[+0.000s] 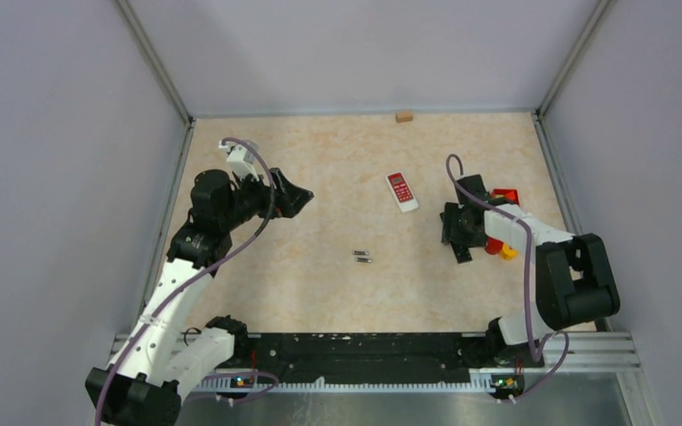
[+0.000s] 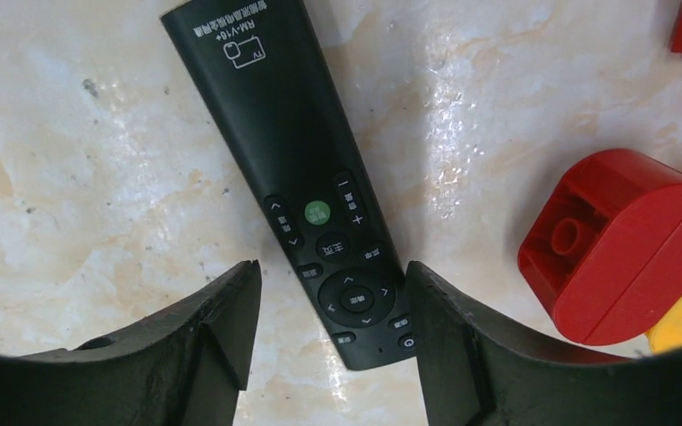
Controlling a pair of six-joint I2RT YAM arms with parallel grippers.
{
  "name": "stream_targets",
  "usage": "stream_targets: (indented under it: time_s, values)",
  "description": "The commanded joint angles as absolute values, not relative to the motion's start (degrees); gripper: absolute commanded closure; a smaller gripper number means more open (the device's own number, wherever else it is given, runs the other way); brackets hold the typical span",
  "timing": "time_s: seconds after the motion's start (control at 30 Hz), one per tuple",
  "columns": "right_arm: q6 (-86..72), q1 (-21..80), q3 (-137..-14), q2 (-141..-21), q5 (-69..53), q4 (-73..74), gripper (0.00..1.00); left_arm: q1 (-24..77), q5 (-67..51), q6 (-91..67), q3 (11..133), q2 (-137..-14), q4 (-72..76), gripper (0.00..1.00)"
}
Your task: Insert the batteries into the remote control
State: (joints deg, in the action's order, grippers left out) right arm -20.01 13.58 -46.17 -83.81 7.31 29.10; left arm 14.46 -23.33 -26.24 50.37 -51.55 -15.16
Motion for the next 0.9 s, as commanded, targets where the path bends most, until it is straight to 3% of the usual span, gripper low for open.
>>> stream_targets:
  time_s: [0.0,0.17,0.33,0.43,0.7,0.87]
  values:
    - [-20.6,12.8,-47.6,-86.7,8.8,28.5,0.40,14.6,-24.6,-25.9,51.8,-51.6,-13.8,0.01]
    - [-21.5,12.8,-47.8,-86.7,8.2,28.1,0.42,14.6,-31.4,-27.3,50.2,-51.1,-9.4,0.01]
    - [-22.1,12.8,-47.9,-87.9,6.9,27.3,0.61,14.6,-33.9,-28.4,49.8,-51.2,-7.4,0.01]
    - [-22.7,12.9,-47.2,-85.7,5.7,25.4,0.65,14.6,-33.7,-29.8,49.4,-51.2,-6.9,0.01]
    - [-27.7,12.9,-44.0,-72.5,-14.3,14.7,0.65,14.6,-36.8,-38.7,45.7,-54.4,2.1,0.01]
    - [-37.0,13.5,-40.9,-70.7,-35.9,-1.6,0.65,14.7,-39.8,-44.1,44.8,-57.0,8.1,0.01]
